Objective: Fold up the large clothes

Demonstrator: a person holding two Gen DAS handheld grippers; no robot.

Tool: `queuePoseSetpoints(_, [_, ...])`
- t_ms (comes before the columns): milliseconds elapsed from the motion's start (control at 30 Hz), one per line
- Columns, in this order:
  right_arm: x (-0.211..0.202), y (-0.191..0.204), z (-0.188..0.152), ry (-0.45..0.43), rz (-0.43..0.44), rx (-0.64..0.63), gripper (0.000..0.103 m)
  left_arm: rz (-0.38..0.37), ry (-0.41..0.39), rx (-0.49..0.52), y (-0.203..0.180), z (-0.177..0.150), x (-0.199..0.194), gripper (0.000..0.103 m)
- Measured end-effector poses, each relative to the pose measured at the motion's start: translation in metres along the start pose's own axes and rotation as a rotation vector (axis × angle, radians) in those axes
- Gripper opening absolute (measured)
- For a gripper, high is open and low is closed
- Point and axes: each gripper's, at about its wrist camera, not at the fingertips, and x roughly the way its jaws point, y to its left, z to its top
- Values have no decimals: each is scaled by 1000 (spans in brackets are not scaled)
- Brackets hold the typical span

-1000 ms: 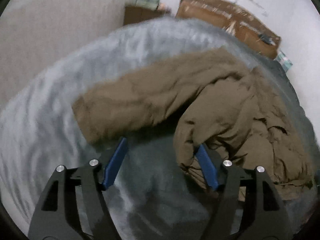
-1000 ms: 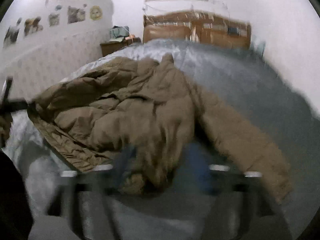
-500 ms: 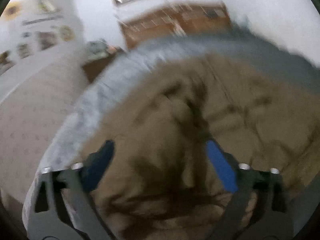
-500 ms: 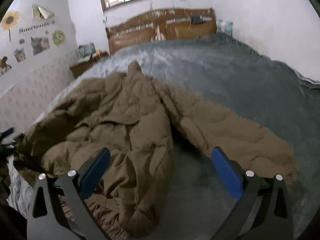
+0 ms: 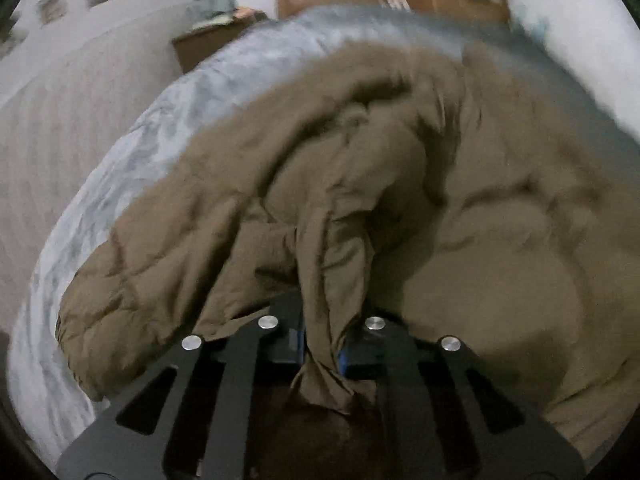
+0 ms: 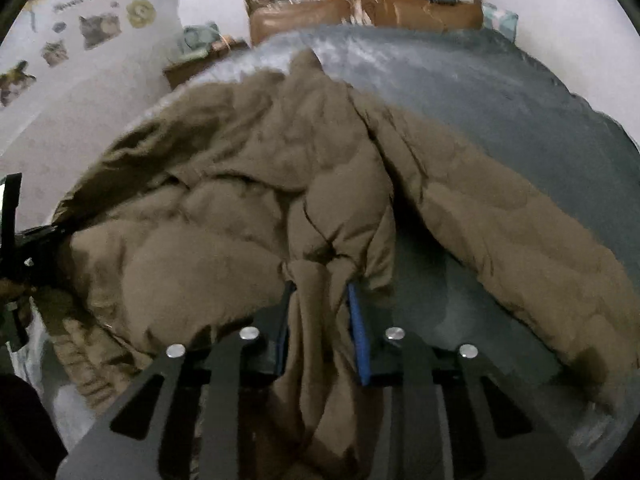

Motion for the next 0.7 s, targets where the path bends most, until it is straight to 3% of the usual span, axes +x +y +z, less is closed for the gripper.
queuePoseSetpoints(133, [-19, 13, -2, -68, 70, -65, 26, 18, -76, -103, 28, -7, -31, 8])
queuePoseSetpoints(233, [-27, 26, -7, -73, 104, -123, 21, -34, -56, -251, 56, -24, -36, 9])
queuePoseSetpoints(300, [-29, 29, -12, -44, 153, -137, 18, -55, -5, -314, 74, -37, -33, 12])
queuePoseSetpoints(367, [-17, 36, -24, 70, 190, -168, 17, -50, 75, -326, 71, -44, -3, 16])
queuePoseSetpoints(433, [-8, 45, -34, 138, 140, -231, 18, 17, 176, -255, 63, -54, 19, 24])
queuePoseSetpoints(467, [-9, 47, -35, 130, 119, -243, 20, 47, 205, -193, 55, -55, 24, 26])
queuePoseSetpoints(500, [-12, 45, -32, 111, 107, -230, 38, 84, 203, -124, 42, -54, 23, 28])
queuePoseSetpoints(533, [-19, 39, -26, 73, 88, -189, 70, 100, 176, -93, 34, -52, 16, 31])
queuePoseSetpoints(567, [-23, 34, -24, 50, 80, -159, 81, 91, 137, -87, 31, -51, 6, 36])
queuePoseSetpoints(600, [-31, 24, -20, 12, 53, -108, 89, 65, 99, -92, 28, -47, -5, 54])
queuePoseSetpoints(633, [-34, 17, -18, -7, 28, -76, 89, 42, 24, -104, 26, -42, -21, 84])
queuePoseSetpoints(667, [-34, 13, -17, -3, 15, -57, 89, 65, -49, -115, 24, -38, -34, 97])
queuePoseSetpoints(700, [-29, 9, -17, 19, 3, -38, 89, 105, -111, -128, 22, -34, -44, 100])
